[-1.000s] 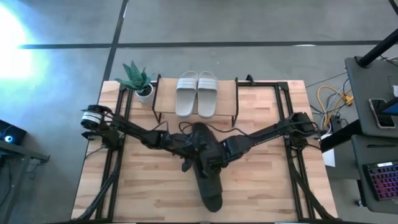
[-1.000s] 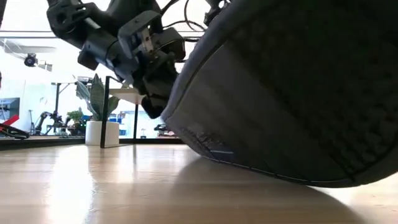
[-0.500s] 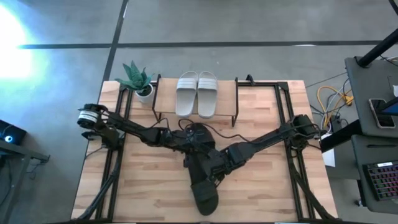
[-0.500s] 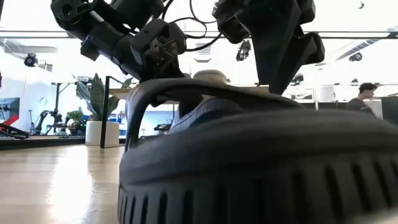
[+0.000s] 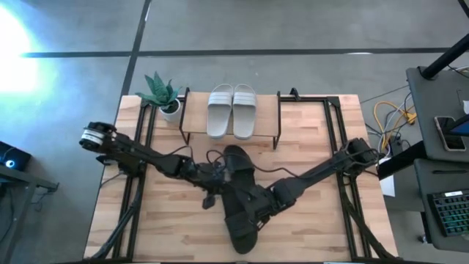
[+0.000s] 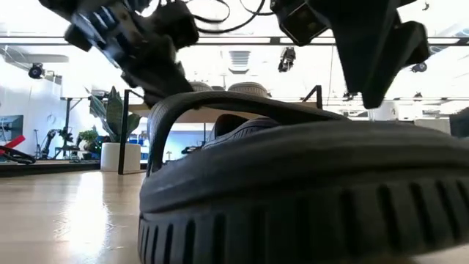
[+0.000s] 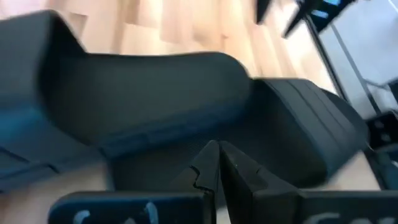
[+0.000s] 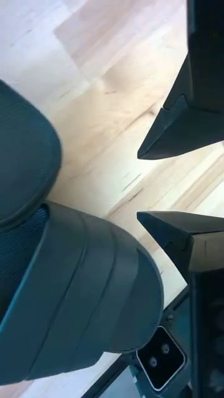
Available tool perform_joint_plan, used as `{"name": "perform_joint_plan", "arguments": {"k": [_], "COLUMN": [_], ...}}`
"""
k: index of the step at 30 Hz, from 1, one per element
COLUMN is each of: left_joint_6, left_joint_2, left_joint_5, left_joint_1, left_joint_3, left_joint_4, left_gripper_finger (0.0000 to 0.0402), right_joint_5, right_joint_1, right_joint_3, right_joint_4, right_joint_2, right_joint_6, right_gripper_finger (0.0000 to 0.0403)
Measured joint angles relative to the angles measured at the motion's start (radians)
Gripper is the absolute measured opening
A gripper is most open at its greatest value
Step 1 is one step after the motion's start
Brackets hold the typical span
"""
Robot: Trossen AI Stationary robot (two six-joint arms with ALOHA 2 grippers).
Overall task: Pick and place slides into the shelf
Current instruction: Put the left black slide under the shelf
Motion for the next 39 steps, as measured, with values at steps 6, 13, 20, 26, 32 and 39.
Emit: {"name": "perform_joint_plan", "arguments": {"k": [6,13,20,26,32,39], "left_joint_6": [-0.01,-0.105,-0.264,-0.402,-0.529,-0.66], "left_joint_2": [-0.026,-0.028,-0.029,-0.029,-0.029,-0.029], "left_joint_5": [0.003,0.001,-0.048,-0.074,-0.08,-0.109], "left_joint_1": [-0.078,-0.162,-0.224,-0.276,-0.346,-0.438], "left_joint_3": [-0.022,-0.044,-0.047,-0.047,-0.043,-0.041], "left_joint_4": [-0.04,-0.037,-0.033,-0.033,-0.034,-0.033], "left_gripper_finger": [0.0,0.0,0.0,0.0,0.0,0.0], "right_joint_5": [-0.001,-0.001,-0.007,-0.027,0.0,-0.087], "right_joint_1": [0.017,0.017,0.026,0.041,0.04,0.025], "right_joint_3": [-0.04,-0.144,-0.214,-0.284,-0.352,-0.327], "right_joint_4": [0.071,0.338,0.28,0.389,0.587,0.768], "right_joint_2": [0.0,0.0,0.001,0.001,0.003,0.097], "right_joint_6": [0.066,0.084,0.013,-0.042,-0.012,-0.037], "right_gripper_finger": [0.0137,0.0137,0.0136,0.0076,0.0014,0.0013]}}
